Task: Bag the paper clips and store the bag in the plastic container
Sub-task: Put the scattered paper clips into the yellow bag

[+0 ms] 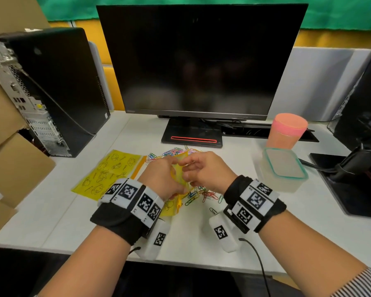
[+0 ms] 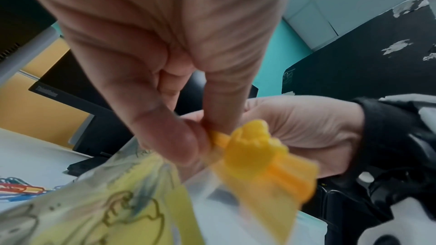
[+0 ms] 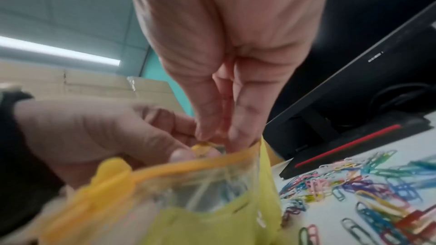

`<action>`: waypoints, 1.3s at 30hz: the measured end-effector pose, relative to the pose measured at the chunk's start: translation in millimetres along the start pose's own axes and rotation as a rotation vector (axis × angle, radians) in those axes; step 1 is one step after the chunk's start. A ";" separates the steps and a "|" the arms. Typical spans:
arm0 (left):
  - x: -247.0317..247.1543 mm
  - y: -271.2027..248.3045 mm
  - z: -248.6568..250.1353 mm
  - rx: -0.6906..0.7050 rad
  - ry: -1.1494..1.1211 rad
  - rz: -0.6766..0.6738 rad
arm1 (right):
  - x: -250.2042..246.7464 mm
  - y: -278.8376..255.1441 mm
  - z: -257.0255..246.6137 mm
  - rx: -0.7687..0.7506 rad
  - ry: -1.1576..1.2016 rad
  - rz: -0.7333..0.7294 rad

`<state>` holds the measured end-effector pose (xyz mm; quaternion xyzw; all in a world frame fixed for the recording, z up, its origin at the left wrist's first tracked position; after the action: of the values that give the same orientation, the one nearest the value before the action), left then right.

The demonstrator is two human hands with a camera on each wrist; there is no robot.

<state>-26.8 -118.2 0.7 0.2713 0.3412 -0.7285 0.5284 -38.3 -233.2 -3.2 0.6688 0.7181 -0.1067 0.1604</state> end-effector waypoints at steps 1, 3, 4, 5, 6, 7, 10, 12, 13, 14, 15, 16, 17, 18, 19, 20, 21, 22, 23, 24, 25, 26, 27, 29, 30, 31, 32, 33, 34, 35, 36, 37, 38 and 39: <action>-0.9 -0.4 -0.1 0.002 0.005 0.007 | -7.1 0.7 -1.3 -0.015 0.015 0.056; -3.5 -0.1 -2.3 -0.009 0.023 0.020 | -24.4 2.6 0.6 -0.033 -0.009 0.156; -4.9 -0.1 -3.4 -0.015 0.027 0.023 | -32.6 4.0 4.6 -0.034 -0.115 0.159; -6.4 0.0 -4.4 -0.017 0.028 0.026 | -37.4 5.2 11.7 -0.014 -0.292 0.103; -7.6 0.2 -5.1 -0.017 0.022 0.025 | -36.7 4.7 23.7 0.033 -0.490 -0.012; -8.6 0.3 -5.8 -0.017 0.015 0.025 | -32.8 1.8 39.2 0.094 -0.653 -0.160; -10.0 -0.5 -6.9 -0.021 0.005 0.030 | -20.3 -12.9 72.4 0.194 -0.911 -0.468; -9.1 -0.1 -6.6 -0.020 0.008 0.031 | -15.2 -13.9 78.9 0.163 -0.980 -0.502; -8.5 -0.2 -5.8 -0.018 0.013 0.032 | -13.6 -12.0 77.9 0.136 -0.983 -0.484; -7.6 0.2 -5.0 -0.016 0.019 0.032 | -13.0 -9.0 75.2 0.114 -0.976 -0.455; -6.6 0.7 -4.5 -0.015 0.020 0.031 | -12.1 -6.1 71.6 0.092 -0.966 -0.426; -5.2 1.4 -4.3 -0.016 0.017 0.026 | -11.0 -3.2 68.2 0.071 -0.959 -0.401; -3.7 2.0 -4.1 -0.018 0.012 0.020 | -9.7 -0.4 66.1 0.056 -0.959 -0.384; -2.1 2.5 -4.3 -0.020 0.007 0.014 | -8.5 2.0 65.3 0.048 -0.963 -0.371; -0.9 3.3 -4.2 -0.021 0.006 0.013 | -8.0 4.5 64.5 0.038 -0.973 -0.357; -0.1 4.1 -3.9 -0.020 0.010 0.013 | -7.7 7.1 63.9 0.027 -0.985 -0.342; 0.9 4.7 -3.5 -0.019 0.013 0.013 | -7.2 9.0 63.1 0.015 -0.993 -0.332; 2.0 5.2 -3.3 -0.021 0.009 0.010 | -6.9 10.6 62.0 0.003 -0.998 -0.325; 3.3 5.6 -3.4 -0.027 -0.002 0.004 | -6.8 11.6 60.9 -0.006 -1.002 -0.317; 4.8 6.2 -3.8 -0.033 -0.013 -0.001 | -7.2 12.6 60.5 -0.006 -1.007 -0.312; 6.3 6.8 -4.0 -0.037 -0.017 -0.004 | -7.8 13.4 60.5 -0.004 -1.009 -0.308; 7.8 7.0 -3.9 -0.040 -0.016 -0.006 | -9.0 14.4 60.8 -0.002 -1.004 -0.298; 9.4 7.1 -3.9 -0.042 -0.013 -0.008 | -11.2 14.8 61.1 0.001 -0.992 -0.278; 12.4 6.6 -2.6 -0.041 -0.004 -0.012 | -19.9 13.7 60.8 0.016 -0.943 -0.207; 14.3 6.1 -1.6 -0.037 0.004 -0.019 | -26.9 12.3 58.3 0.021 -0.897 -0.149; 16.4 5.8 -0.8 -0.033 0.009 -0.025 | -35.1 10.3 53.5 0.018 -0.830 -0.075; 18.0 6.0 0.3 -0.028 0.007 -0.031 | -44.0 8.2 46.9 0.008 -0.727 0.010; 19.7 6.2 1.2 -0.024 0.006 -0.035 | -51.7 4.6 40.2 0.000 -0.559 0.093; 21.0 6.7 2.4 -0.020 0.010 -0.038 | -56.4 0.6 32.8 -0.010 -0.335 0.154; 22.5 6.9 3.2 -0.019 0.012 -0.042 | -57.1 -3.1 25.1 -0.023 -0.101 0.183; 23.8 6.8 4.2 -0.020 0.009 -0.046 | -53.2 -5.2 19.0 -0.035 0.092 0.174; 25.0 6.6 5.3 -0.018 0.006 -0.051 | -47.0 -6.1 14.3 -0.044 0.211 0.144; 26.0 5.9 6.9 -0.011 0.011 -0.053 | -39.6 -6.5 10.9 -0.047 0.251 0.107; 26.5 5.4 8.5 -0.002 0.020 -0.053 | -32.4 -6.5 9.0 -0.048 0.238 0.069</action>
<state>-29.7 -141.5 -15.1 0.2690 0.3545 -0.7392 0.5055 -42.2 -267.1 0.2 0.6970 0.7109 -0.0037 0.0937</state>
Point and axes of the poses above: each hand's wrist, its own y-axis towards the middle knuckle, its own x-axis out of the palm, z = x × y, the point moved 8 cm from there along y, towards the middle knuckle, and after that the axes turned 8 degrees about -x, right-handed, at the moved point
